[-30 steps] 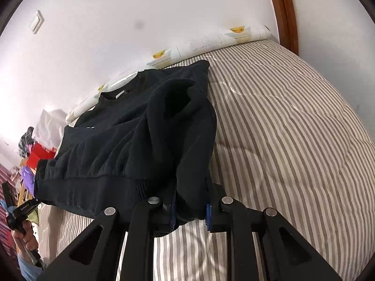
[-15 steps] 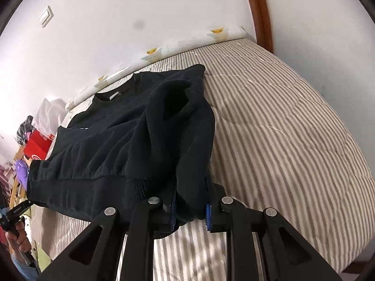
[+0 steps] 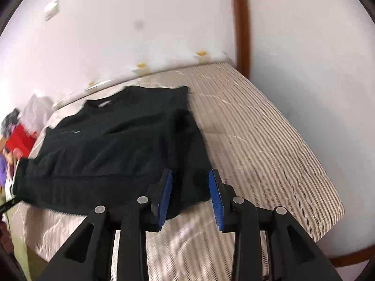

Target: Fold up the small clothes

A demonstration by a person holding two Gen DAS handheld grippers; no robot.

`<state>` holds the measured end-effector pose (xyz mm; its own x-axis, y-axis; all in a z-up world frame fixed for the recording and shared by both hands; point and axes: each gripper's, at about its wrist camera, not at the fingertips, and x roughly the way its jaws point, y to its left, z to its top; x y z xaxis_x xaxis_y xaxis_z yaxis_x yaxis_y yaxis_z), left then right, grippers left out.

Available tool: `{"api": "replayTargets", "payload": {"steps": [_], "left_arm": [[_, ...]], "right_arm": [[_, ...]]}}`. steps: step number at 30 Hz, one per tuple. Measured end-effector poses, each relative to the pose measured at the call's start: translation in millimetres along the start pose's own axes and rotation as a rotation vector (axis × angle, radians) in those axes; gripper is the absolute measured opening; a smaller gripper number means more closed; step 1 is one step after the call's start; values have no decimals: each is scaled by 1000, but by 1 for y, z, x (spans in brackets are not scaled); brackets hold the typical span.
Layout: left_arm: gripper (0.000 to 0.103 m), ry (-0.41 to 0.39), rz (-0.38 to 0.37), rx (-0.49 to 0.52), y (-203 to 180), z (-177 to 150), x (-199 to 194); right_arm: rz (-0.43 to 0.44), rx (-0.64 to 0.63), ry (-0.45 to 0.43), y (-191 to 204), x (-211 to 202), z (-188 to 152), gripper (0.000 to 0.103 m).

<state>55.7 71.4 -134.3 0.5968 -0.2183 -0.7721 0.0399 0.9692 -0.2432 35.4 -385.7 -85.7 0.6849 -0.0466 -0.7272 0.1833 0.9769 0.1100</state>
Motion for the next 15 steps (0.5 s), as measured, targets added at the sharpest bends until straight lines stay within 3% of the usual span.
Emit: {"api": "replayTargets", "payload": {"steps": [6,11,15], "left_arm": [[32,-10,-44,78,-16,-13,-14],[32,10,-98,130,-33,-17,-13],[32,28,-110,147,-46,-12,-1]], "right_arm": [[144,-149,72,54,2,-34,29],[153,-181,153,74,38,-56,16],[155,-131,138,66,46,-50,16]]}}
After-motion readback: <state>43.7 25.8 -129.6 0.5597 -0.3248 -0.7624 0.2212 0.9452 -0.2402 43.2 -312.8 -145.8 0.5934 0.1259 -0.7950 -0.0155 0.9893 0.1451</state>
